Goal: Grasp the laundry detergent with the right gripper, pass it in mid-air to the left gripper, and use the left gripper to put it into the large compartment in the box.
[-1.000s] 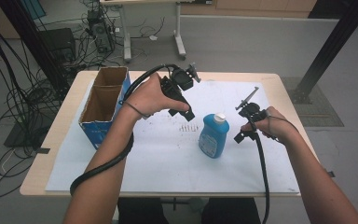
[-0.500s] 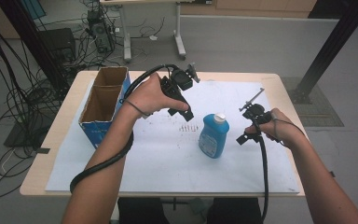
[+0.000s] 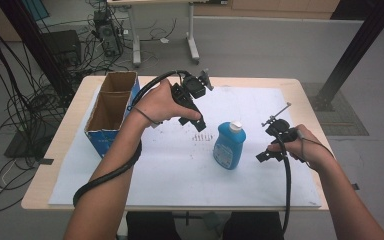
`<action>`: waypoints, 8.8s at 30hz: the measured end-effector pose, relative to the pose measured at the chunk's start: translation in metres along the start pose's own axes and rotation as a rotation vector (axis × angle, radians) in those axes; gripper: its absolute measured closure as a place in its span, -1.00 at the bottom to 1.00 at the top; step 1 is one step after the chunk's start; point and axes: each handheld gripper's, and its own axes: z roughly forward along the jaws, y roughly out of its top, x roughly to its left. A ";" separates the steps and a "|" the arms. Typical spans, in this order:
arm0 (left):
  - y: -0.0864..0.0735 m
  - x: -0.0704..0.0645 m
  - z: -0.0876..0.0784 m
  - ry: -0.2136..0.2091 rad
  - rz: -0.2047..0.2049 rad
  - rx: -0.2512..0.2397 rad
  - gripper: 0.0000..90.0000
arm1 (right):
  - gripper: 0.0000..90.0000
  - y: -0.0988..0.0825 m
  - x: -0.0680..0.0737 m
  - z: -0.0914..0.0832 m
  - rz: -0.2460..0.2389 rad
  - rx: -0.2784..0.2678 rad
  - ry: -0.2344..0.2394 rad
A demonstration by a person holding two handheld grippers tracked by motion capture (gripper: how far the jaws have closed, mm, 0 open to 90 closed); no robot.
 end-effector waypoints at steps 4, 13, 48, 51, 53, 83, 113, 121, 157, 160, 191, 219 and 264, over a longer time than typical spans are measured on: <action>-0.002 0.001 0.001 0.000 -0.004 0.002 -0.77 | -0.67 -0.004 0.003 -0.001 -0.002 -0.012 -0.001; -0.007 0.002 0.002 -0.007 -0.013 0.000 -0.77 | -0.67 -0.012 0.008 0.000 -0.003 -0.024 0.010; -0.012 -0.001 0.003 -0.015 -0.022 -0.010 -0.78 | -0.68 -0.042 0.044 0.032 -0.020 -0.099 0.062; -0.012 -0.001 0.003 -0.016 -0.022 -0.012 -0.78 | -0.68 -0.044 0.045 0.034 -0.022 -0.115 0.063; -0.012 -0.001 0.003 -0.015 -0.022 -0.012 -0.78 | -0.68 -0.044 0.046 0.035 -0.022 -0.123 0.065; -0.012 -0.002 0.007 -0.014 -0.026 -0.002 -0.78 | -0.70 -0.059 0.056 0.061 -0.015 -0.347 0.043; -0.012 -0.005 0.008 0.005 -0.035 0.011 -0.78 | -0.71 -0.061 0.062 0.070 0.021 -0.655 0.025; -0.012 -0.006 0.008 0.004 -0.033 0.007 -0.78 | -0.72 -0.061 0.063 0.071 0.025 -0.717 0.035; -0.014 -0.006 0.007 0.010 -0.028 0.013 -0.78 | -0.71 -0.045 0.068 0.081 -0.022 -0.870 -0.005; -0.014 -0.005 0.007 0.009 -0.029 0.016 -0.78 | -0.71 -0.042 0.070 0.081 -0.030 -0.874 -0.005; -0.016 -0.002 0.004 0.007 -0.035 0.009 -0.78 | -0.72 -0.021 0.076 0.095 -0.027 -0.938 -0.026; -0.012 -0.005 0.008 0.009 -0.024 0.021 -0.78 | -0.71 -0.022 0.075 0.093 -0.008 -0.957 -0.031; -0.012 -0.006 0.006 0.010 -0.031 0.021 -0.76 | -0.71 -0.022 0.075 0.091 -0.017 -0.960 -0.035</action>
